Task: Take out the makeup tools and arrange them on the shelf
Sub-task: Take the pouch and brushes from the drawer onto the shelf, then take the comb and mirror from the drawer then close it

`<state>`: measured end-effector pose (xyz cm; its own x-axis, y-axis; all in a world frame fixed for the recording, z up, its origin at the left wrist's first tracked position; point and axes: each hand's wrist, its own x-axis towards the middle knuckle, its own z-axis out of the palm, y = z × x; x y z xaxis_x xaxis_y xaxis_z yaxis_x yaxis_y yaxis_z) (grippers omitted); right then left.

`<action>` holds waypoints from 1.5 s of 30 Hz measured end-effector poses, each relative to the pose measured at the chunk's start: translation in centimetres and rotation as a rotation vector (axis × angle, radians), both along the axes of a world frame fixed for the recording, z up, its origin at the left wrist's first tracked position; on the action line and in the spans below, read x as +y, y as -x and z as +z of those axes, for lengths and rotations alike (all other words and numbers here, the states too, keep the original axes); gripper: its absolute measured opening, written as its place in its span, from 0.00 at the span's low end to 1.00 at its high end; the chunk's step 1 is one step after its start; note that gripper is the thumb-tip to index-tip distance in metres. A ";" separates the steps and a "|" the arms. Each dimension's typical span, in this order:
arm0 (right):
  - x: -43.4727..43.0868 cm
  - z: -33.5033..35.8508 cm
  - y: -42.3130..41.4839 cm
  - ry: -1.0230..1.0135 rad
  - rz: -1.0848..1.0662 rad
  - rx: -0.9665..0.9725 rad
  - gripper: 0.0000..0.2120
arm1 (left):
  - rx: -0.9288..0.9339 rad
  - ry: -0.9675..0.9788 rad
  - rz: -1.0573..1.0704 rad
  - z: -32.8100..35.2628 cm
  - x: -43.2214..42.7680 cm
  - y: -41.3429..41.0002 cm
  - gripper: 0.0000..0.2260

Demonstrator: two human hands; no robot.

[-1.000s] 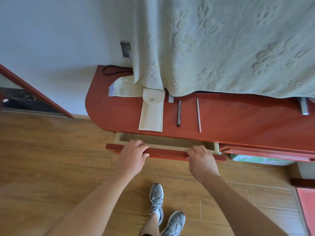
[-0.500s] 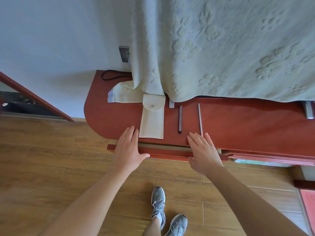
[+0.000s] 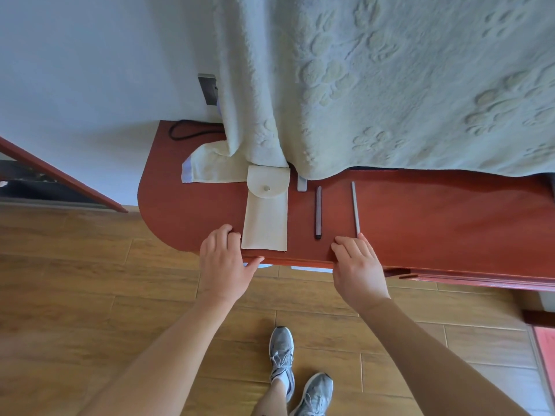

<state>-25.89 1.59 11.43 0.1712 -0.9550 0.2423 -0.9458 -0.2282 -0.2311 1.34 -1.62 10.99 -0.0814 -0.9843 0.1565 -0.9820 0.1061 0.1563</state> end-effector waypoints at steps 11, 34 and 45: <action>-0.1 -0.3 -0.1 -0.011 -0.015 0.006 0.18 | 0.004 -0.031 0.024 0.1 -0.3 0.1 0.29; 12.4 5.2 20.6 -0.276 -0.070 -0.002 0.13 | 0.085 -0.131 -0.013 5.7 14.1 21.2 0.27; 15.5 1.7 35.0 -0.493 -0.310 0.008 0.19 | 0.207 -0.349 0.020 1.7 15.8 36.5 0.23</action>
